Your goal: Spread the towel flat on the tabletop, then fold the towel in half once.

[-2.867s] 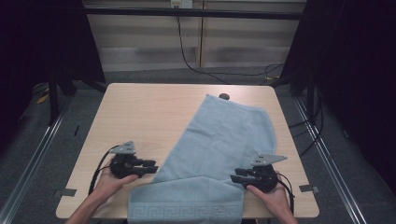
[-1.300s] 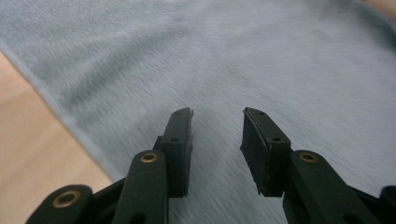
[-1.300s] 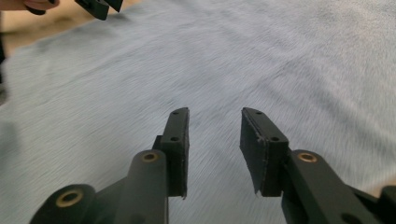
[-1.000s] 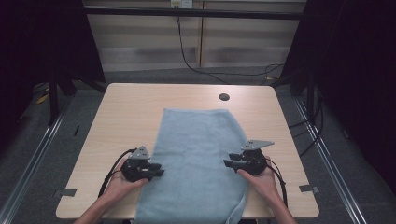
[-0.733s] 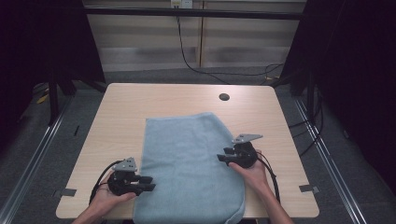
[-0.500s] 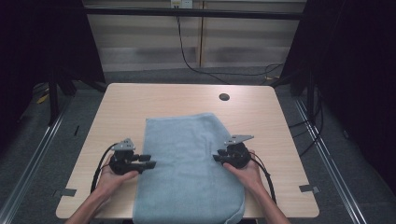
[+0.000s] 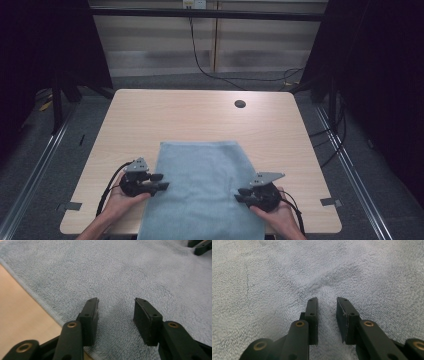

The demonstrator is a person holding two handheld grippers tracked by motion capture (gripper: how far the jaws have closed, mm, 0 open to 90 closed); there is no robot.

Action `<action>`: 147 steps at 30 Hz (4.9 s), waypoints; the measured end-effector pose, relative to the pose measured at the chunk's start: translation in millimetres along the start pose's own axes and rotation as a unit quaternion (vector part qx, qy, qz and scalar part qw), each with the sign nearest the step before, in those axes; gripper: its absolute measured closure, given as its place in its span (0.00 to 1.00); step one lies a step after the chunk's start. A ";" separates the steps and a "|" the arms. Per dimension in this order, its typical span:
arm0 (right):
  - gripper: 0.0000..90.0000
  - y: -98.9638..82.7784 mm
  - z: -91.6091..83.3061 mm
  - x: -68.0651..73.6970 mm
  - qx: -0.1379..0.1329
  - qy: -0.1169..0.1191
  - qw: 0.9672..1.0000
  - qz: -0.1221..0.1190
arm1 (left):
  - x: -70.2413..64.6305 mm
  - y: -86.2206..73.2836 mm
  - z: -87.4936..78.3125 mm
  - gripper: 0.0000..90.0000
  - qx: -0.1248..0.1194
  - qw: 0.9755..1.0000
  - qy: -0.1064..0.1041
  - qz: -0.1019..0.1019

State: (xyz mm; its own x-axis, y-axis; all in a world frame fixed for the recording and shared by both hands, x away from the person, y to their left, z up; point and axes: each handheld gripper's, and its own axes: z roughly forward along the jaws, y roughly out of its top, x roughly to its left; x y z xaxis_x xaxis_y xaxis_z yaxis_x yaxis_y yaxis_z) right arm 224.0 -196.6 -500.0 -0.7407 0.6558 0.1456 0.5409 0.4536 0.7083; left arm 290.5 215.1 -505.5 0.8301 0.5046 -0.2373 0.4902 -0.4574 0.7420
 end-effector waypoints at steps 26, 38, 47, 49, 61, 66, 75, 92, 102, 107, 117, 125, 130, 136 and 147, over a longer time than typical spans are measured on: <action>0.65 59.3 25.6 -87.6 -0.055 -0.035 0.995 0.072 | 55.0 35.7 6.6 0.54 -0.022 0.997 0.071 -0.035; 0.63 53.6 43.0 -87.3 -0.018 -0.029 0.997 0.067 | 53.4 24.4 10.0 0.50 -0.007 0.996 0.085 -0.015; 0.94 57.4 35.0 -82.4 -0.050 0.007 0.995 0.084 | 51.0 24.2 12.2 0.94 -0.013 0.999 0.037 -0.016; 0.95 58.4 30.0 -83.2 -0.066 0.010 0.994 0.090 | 53.7 26.3 8.6 0.94 -0.032 0.999 0.022 -0.036; 0.95 73.7 -0.7 -88.8 -0.129 0.005 0.988 0.088 | 53.4 57.7 -13.7 0.95 -0.102 0.994 0.011 -0.035; 0.95 93.5 -10.8 -97.6 -0.144 -0.009 0.986 0.082 | 59.2 86.5 -24.4 0.95 -0.125 0.991 0.025 -0.026; 0.95 148.5 -37.9 -118.3 -0.186 -0.046 0.979 0.073 | 67.0 146.9 -47.3 0.95 -0.171 0.984 0.046 -0.013; 0.95 154.5 -84.2 -89.8 -0.219 -0.047 0.974 0.024 | 30.1 144.9 -68.9 0.95 -0.184 0.982 0.025 0.035; 0.95 105.4 -98.9 -36.4 -0.197 -0.019 0.980 -0.002 | -1.0 95.6 -81.7 0.95 -0.184 0.982 -0.006 0.038; 0.95 74.4 -89.9 -12.9 -0.163 -0.006 0.987 -0.007 | -12.3 62.7 -78.7 0.95 -0.158 0.987 -0.017 0.034; 0.95 9.5 -49.4 17.0 -0.073 0.034 0.997 0.020 | -31.5 -7.1 -52.3 0.94 -0.063 0.997 -0.049 0.003; 0.95 -15.0 -33.3 26.5 -0.022 0.042 0.998 0.033 | -38.9 -30.1 -29.5 0.92 0.017 0.998 -0.062 0.005; 0.95 -15.1 -19.6 16.5 0.001 0.034 0.999 0.034 | -28.0 -23.9 -20.2 0.94 0.016 0.999 -0.047 0.000; 0.95 9.1 -2.3 -10.8 0.008 0.001 1.000 0.026 | 3.9 1.4 -3.0 0.94 0.010 1.000 -0.001 0.001; 0.96 46.7 30.4 -71.8 -0.007 -0.032 0.998 0.062 | 62.7 40.0 25.6 0.95 -0.005 0.999 0.042 -0.022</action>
State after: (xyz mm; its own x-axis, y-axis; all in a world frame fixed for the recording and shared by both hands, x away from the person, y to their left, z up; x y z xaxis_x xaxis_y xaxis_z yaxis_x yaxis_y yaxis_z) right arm 314.6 -204.2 -498.4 -0.6412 0.7438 0.1885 0.6212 0.3590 0.6966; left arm 369.0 209.8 -506.8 0.7822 0.5838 -0.2176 0.5230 -0.4255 0.7386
